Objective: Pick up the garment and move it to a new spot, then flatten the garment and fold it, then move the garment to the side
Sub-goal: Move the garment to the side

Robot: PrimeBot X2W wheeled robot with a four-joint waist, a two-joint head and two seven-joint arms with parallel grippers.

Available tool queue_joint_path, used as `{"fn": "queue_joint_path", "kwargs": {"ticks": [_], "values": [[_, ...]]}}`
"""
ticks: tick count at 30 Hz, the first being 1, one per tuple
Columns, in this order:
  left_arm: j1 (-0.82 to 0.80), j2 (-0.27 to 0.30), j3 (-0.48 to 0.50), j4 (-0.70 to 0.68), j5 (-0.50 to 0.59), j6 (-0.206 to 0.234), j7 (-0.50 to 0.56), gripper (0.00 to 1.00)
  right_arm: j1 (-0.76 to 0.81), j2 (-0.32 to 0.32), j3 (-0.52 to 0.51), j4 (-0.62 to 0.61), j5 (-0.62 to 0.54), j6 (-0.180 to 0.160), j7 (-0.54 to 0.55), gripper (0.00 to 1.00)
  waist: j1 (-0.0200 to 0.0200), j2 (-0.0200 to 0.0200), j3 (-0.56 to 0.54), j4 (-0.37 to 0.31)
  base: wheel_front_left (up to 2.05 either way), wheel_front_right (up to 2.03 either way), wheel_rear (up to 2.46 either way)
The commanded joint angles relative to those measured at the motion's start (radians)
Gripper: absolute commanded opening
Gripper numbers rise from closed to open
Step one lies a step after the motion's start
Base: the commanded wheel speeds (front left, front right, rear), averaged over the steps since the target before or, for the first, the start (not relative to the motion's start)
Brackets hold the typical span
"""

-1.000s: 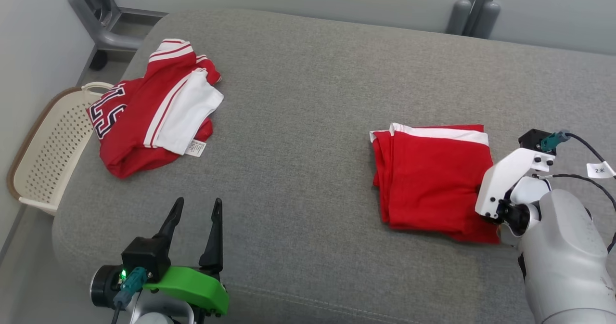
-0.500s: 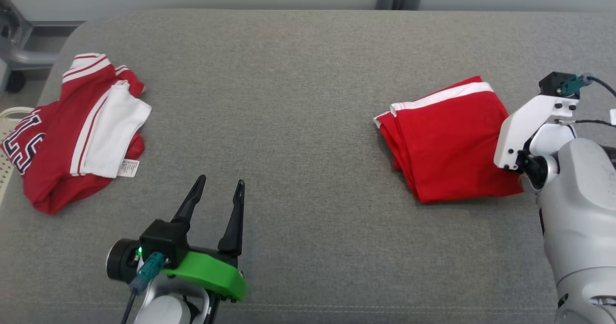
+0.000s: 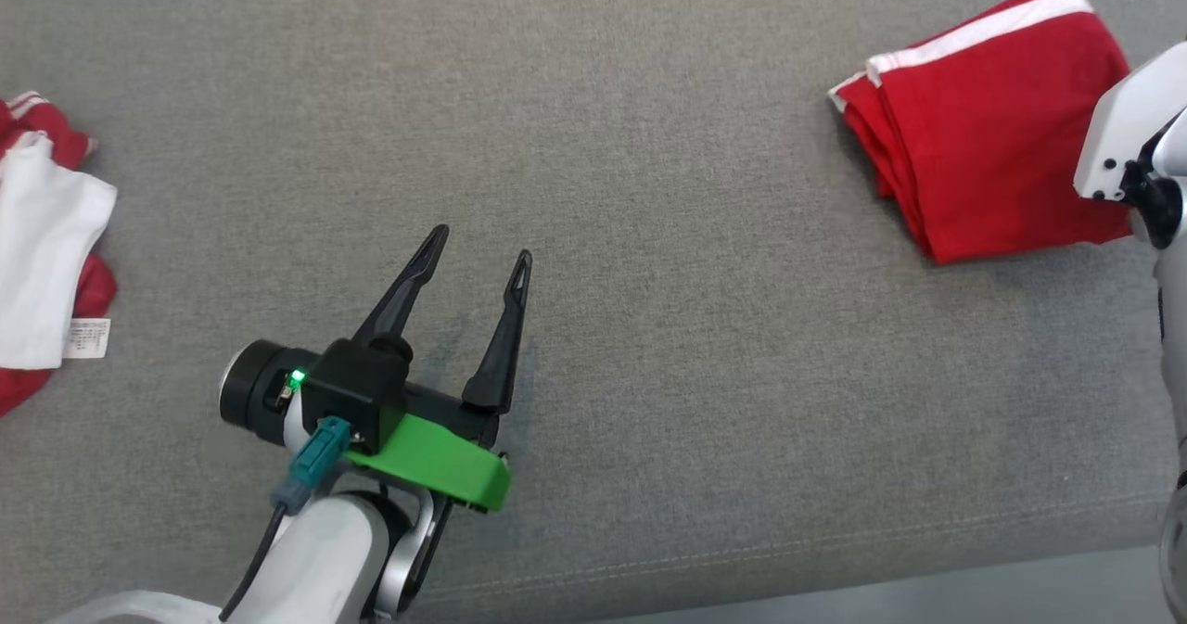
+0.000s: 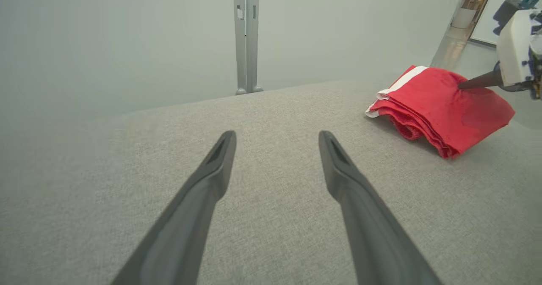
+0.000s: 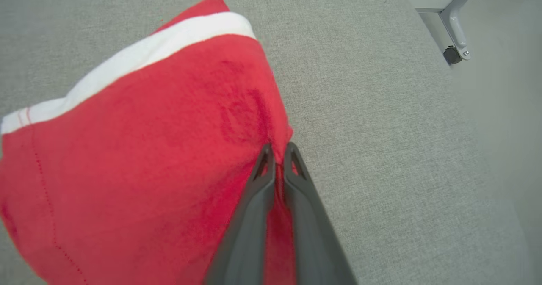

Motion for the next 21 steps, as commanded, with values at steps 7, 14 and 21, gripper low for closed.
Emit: {"fn": "queue_joint_path", "kwargs": {"ticks": [7,14,21], "values": [[-0.099,-0.009,-0.044,-0.091,0.041,-0.02,0.042,1.0,-0.099,-0.075,-0.023,0.049,-0.08,-0.001,-0.039,0.0,0.0,-0.0001,0.177,-0.087,0.0,0.0,0.0],[-0.15,-0.032,-0.081,-0.121,0.061,-0.035,0.059,1.0,-0.13,-0.134,-0.064,0.046,-0.166,-0.001,-0.069,0.0,0.0,-0.0001,0.229,-0.071,0.0,0.0,0.0],[-0.154,-0.033,-0.098,-0.132,0.06,-0.037,0.064,1.0,-0.128,-0.175,-0.123,0.032,-0.224,-0.002,-0.102,0.0,0.0,-0.0001,0.255,-0.054,0.0,0.0,0.0]]}}
